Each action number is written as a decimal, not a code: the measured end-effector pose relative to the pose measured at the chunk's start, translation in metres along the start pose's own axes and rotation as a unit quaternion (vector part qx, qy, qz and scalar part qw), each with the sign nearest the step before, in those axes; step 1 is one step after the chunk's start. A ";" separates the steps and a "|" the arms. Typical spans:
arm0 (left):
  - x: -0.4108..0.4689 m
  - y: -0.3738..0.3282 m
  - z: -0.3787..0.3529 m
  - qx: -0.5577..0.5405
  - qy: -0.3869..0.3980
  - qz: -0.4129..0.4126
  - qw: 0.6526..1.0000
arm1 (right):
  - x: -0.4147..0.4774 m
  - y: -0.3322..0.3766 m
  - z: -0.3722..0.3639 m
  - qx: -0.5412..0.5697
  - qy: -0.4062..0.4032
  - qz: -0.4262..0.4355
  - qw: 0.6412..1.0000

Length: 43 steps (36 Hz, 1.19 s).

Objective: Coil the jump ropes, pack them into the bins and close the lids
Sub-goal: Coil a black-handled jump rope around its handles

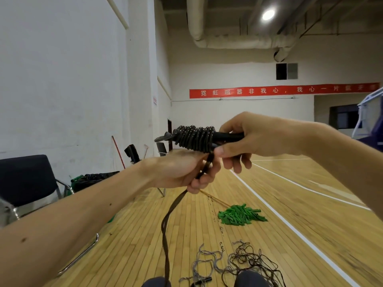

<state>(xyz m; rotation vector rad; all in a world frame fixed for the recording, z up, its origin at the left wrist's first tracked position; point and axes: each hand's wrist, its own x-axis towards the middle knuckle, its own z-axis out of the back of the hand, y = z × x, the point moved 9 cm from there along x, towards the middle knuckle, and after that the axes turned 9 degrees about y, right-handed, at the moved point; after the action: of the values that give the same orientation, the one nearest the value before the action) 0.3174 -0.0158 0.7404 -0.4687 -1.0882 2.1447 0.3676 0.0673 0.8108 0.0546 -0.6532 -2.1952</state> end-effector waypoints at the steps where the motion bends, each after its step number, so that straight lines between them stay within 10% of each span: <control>1: 0.000 0.001 -0.006 -0.036 0.015 -0.003 0.999 | 0.001 -0.002 0.003 -0.009 -0.009 -0.007 1.000; 13: -0.001 0.007 -0.040 -0.187 0.068 -0.024 0.980 | 0.006 -0.021 0.028 -0.046 -0.099 -0.019 0.994; 20: -0.005 0.003 -0.038 0.087 -0.025 0.022 0.996 | 0.006 -0.064 0.028 -0.086 -0.081 -0.110 0.987; 28: -0.021 -0.040 -0.018 0.436 -0.054 0.020 0.898 | 0.003 -0.079 0.005 -0.081 0.003 -0.161 0.984; 43: -0.025 -0.085 -0.004 0.456 0.011 -0.055 0.888 | -0.014 -0.047 -0.059 -0.003 0.236 -0.145 0.961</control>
<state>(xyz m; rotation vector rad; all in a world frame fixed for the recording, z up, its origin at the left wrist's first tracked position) 0.3727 0.0048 0.8074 0.0216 -0.0036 2.2453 0.3583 0.0761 0.7350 0.6881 -0.3813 -2.3367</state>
